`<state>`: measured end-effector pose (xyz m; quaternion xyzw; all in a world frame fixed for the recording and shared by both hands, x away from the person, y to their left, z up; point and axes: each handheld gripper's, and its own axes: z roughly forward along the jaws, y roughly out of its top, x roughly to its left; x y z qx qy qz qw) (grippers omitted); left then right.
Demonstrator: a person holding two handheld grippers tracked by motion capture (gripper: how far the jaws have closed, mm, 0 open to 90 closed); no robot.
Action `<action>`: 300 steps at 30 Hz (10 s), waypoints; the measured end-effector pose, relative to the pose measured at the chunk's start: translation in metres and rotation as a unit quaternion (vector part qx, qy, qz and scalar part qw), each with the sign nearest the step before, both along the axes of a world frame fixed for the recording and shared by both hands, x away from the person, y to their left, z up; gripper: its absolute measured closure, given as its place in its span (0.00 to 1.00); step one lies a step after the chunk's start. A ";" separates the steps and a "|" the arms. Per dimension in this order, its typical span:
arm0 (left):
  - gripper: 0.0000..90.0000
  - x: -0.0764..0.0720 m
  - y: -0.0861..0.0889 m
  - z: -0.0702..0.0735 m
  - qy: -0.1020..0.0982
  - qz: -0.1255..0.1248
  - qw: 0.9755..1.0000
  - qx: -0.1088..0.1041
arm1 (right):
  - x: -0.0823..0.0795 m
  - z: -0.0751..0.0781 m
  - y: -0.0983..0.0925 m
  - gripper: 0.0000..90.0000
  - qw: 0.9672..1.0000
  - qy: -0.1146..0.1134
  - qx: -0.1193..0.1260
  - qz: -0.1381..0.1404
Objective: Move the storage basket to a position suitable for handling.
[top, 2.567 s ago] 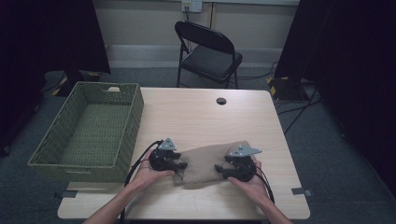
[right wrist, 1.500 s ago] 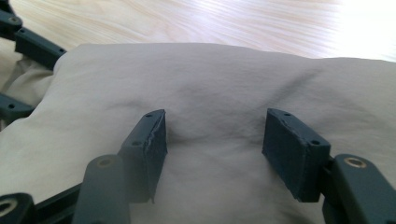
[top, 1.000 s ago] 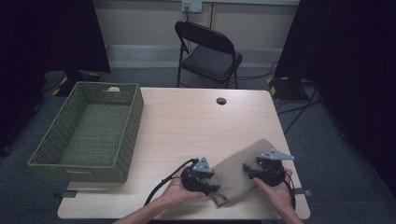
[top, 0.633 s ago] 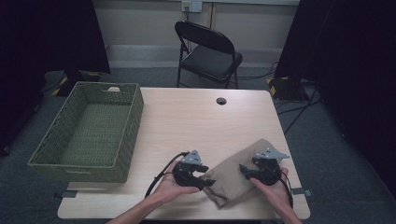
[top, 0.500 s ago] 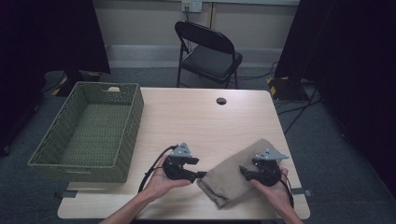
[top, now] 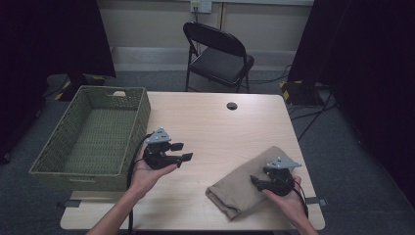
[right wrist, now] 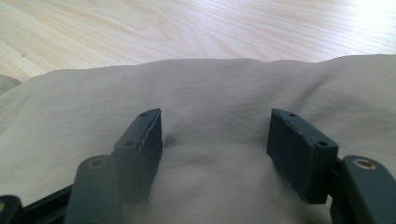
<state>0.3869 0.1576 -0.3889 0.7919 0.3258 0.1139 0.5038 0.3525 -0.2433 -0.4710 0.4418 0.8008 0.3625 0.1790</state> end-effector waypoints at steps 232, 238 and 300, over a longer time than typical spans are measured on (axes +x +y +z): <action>0.72 0.077 -0.034 -0.006 0.076 -0.049 0.985 0.144 | 0.006 -0.003 0.004 0.39 1.000 -0.002 0.001 0.018; 0.82 0.083 -0.045 -0.008 0.082 -0.072 0.979 0.173 | 0.006 -0.003 0.004 0.39 1.000 -0.002 0.000 0.020; 0.72 0.076 -0.112 0.014 0.001 -0.180 0.968 0.175 | 0.006 -0.003 0.009 0.39 1.000 -0.002 0.000 0.027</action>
